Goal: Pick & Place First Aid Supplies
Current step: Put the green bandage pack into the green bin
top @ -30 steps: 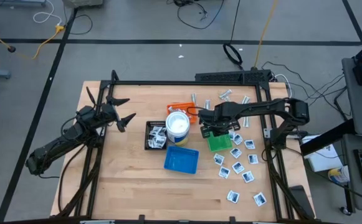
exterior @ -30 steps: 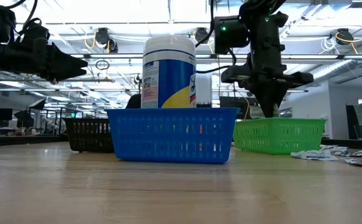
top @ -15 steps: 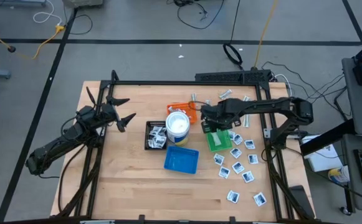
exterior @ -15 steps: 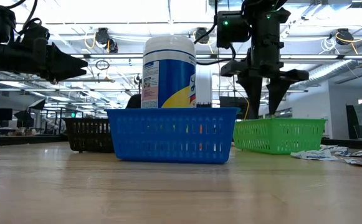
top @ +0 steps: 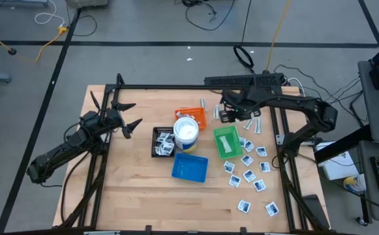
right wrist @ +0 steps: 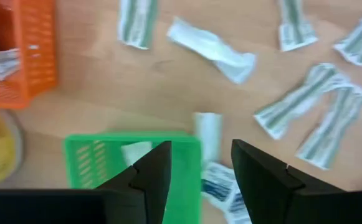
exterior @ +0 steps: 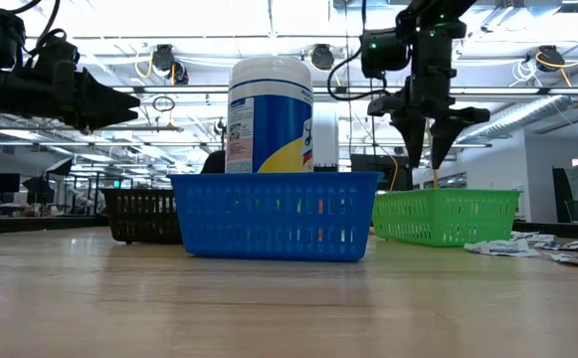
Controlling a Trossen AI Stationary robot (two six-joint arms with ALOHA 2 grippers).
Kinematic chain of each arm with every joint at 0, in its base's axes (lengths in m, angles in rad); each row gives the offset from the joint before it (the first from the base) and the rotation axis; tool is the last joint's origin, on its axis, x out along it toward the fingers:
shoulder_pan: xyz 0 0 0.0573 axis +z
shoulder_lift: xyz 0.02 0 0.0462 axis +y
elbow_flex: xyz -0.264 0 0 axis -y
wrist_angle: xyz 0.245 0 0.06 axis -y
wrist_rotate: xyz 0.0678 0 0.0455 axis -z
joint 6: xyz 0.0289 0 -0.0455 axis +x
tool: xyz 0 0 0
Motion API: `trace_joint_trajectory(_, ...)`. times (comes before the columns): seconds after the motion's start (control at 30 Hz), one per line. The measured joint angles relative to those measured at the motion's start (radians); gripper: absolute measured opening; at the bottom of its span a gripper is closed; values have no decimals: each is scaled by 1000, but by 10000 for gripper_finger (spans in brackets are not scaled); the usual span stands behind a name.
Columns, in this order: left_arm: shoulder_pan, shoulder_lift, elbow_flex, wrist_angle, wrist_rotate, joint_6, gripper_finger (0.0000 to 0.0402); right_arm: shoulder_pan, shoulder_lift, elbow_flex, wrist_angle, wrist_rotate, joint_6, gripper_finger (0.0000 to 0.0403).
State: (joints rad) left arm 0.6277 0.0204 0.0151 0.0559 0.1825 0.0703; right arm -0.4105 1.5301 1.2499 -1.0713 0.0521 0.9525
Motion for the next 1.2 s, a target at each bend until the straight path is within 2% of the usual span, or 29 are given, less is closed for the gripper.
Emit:
trace_joint_trajectory(0.3, 0, 0, 0, 0, 0, 0, 397, -101, 35, 29, 50, 0, -29, 144)
trace_joint_trajectory(0.43, 0, 0, 0, 0, 0, 0, 397, -146, 124, 128, 56, -5, -42, 143)
trace_joint_trajectory(0.77, 0, 0, 0, 0, 0, 0, 397, -184, 401, 494, 42, -8, -99, 143)
trace_joint_trajectory(1.0, 0, 0, 0, 0, 0, 0, 397, -198, 570, 733, 34, -75, -131, 143)
trace_joint_trajectory(1.2, 0, 0, 0, 0, 0, 0, 397, -200, 648, 801, 34, -83, -135, 143)
